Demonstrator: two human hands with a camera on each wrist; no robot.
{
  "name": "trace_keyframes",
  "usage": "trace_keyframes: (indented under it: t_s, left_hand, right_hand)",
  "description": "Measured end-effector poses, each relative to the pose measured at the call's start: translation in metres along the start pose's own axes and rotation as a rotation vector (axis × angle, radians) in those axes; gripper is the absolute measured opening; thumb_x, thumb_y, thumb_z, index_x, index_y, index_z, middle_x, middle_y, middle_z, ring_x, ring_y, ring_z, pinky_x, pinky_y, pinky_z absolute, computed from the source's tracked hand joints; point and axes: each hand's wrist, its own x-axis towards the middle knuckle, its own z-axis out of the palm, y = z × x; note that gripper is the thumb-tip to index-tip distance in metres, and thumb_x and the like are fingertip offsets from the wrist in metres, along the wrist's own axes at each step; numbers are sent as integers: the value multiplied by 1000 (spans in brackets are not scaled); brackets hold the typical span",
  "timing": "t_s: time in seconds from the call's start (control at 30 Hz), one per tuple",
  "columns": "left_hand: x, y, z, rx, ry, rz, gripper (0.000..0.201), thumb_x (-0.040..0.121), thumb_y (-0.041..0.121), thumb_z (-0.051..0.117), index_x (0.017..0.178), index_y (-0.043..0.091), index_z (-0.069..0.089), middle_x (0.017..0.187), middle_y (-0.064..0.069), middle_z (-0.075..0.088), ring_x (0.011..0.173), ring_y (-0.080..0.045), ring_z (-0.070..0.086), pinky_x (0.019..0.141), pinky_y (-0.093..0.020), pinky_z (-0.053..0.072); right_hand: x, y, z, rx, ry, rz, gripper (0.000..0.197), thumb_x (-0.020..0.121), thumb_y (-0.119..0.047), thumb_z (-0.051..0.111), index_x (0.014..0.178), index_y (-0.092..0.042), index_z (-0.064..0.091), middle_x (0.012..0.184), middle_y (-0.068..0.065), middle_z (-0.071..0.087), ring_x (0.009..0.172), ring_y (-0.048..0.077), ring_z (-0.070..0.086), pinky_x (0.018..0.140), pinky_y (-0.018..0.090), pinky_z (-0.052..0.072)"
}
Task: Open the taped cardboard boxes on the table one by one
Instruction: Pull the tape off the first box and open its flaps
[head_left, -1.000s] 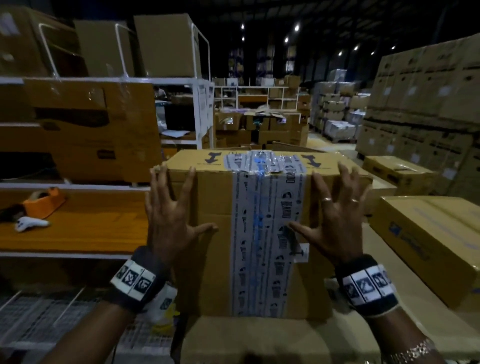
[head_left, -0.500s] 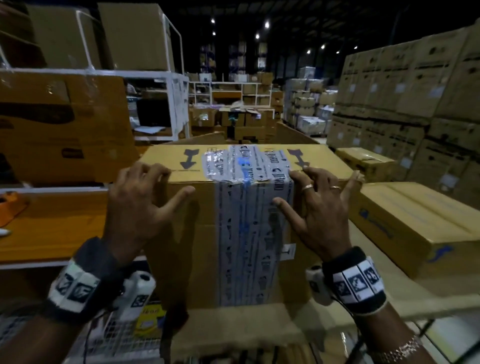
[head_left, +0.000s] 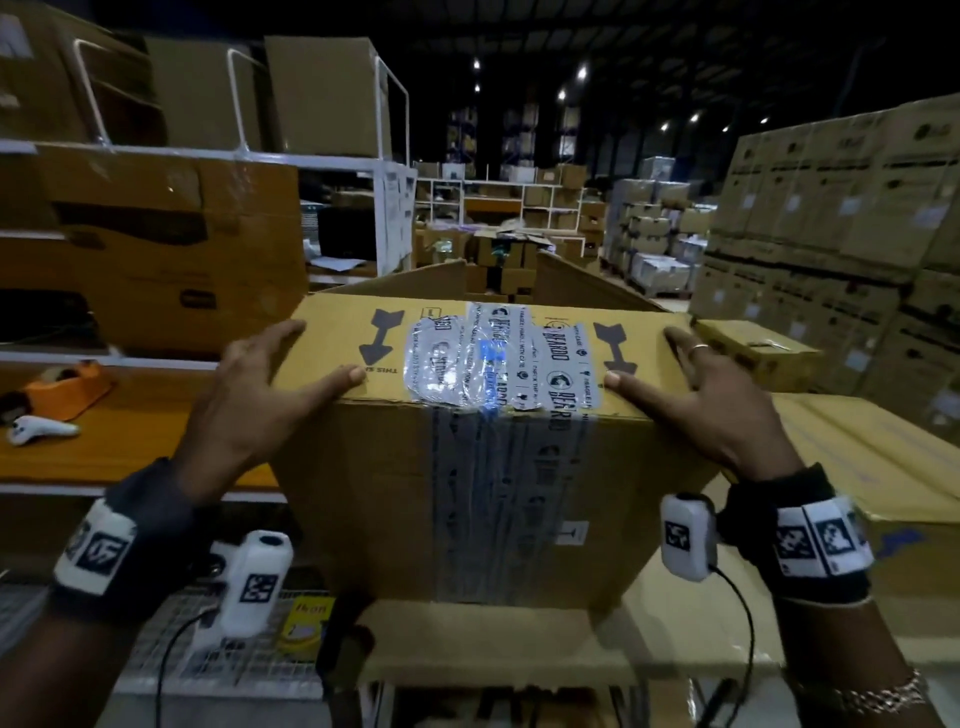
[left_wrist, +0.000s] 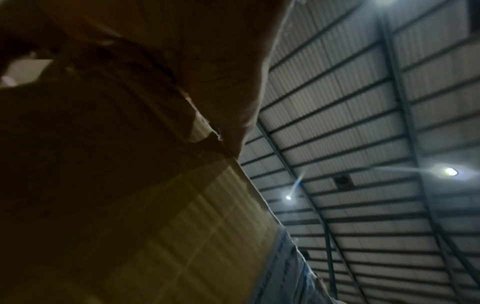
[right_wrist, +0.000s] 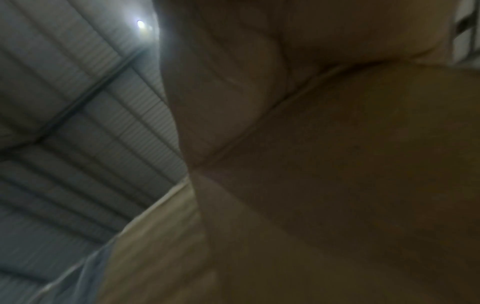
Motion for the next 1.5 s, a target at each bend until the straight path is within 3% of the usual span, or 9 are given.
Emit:
trace_keyframes:
  t_s: [0.43, 0.53, 0.7, 0.83, 1.0, 1.17, 1.27, 1.37, 1.5]
  left_hand:
    - [-92, -40, 16, -46, 131, 146, 92, 69, 81, 62, 150, 61, 25, 140, -10, 51, 114, -34, 56, 82, -54, 56]
    - [-106, -48, 35, 40, 70, 137, 110, 63, 73, 80, 153, 60, 18, 122, -12, 47, 98, -29, 54, 68, -36, 48]
    - [-121, -87, 82, 161, -83, 112, 126, 55, 73, 80, 155, 58, 5, 131, -15, 38, 94, -43, 62, 73, -49, 60]
    - [-131, -129, 127, 163, -171, 66, 130, 58, 70, 81, 158, 49, 1, 131, -19, 36, 82, -45, 63, 52, -37, 53]
    - [-134, -156, 164, 121, -171, 90, 125, 68, 46, 89, 159, 47, 3, 133, -22, 38, 99, -51, 62, 59, -46, 56]
    - [-140, -168, 176, 77, -212, 161, 108, 78, 35, 84, 158, 49, 12, 141, -19, 40, 77, -45, 68, 43, -23, 40]
    - [-141, -173, 171, 104, -185, 214, 83, 89, 48, 68, 158, 47, 21, 153, -5, 25, 107, -47, 64, 65, -41, 60]
    - [-130, -159, 159, 191, -121, 248, 80, 86, 62, 59, 157, 39, 30, 158, -17, 26, 139, -44, 40, 99, -58, 49]
    - [-102, -121, 152, 258, -97, 349, 79, 85, 62, 61, 154, 30, 41, 158, -15, 31, 143, -37, 36, 105, -58, 38]
  right_hand:
    - [-113, 38, 39, 32, 277, -265, 91, 72, -93, 45, 153, -58, 20, 140, 11, 36, 112, 38, 60, 73, 48, 60]
    - [-120, 54, 73, 73, 205, -258, 101, 71, -81, 65, 155, -55, 15, 147, 12, 29, 117, 41, 58, 69, 46, 61]
    - [-122, 81, 134, 91, 40, -155, 132, 57, -69, 85, 153, -58, -5, 155, 8, 18, 124, 46, 53, 80, 56, 59]
    - [-114, 101, 177, 127, -58, -65, 153, 53, -52, 95, 154, -49, -20, 159, 10, 14, 124, 52, 52, 82, 62, 57]
    - [-105, 120, 205, 170, -89, -22, 150, 58, -37, 97, 155, -47, -17, 156, 8, 18, 120, 49, 56, 85, 60, 57]
    - [-101, 131, 223, 154, -139, -4, 134, 70, -35, 90, 156, -48, -12, 158, 5, 13, 116, 48, 59, 85, 57, 58]
    - [-99, 128, 227, 45, -129, 48, 124, 70, -51, 86, 159, -40, 0, 157, 11, 18, 130, 44, 47, 105, 58, 44]
    - [-97, 106, 218, -84, -6, -50, 111, 72, -62, 79, 158, -23, 23, 157, 17, 25, 141, 38, 33, 116, 60, 28]
    - [-106, 54, 214, 23, 90, -381, 68, 83, -45, 75, 142, -18, 53, 148, 12, 44, 132, 32, 46, 105, 51, 45]
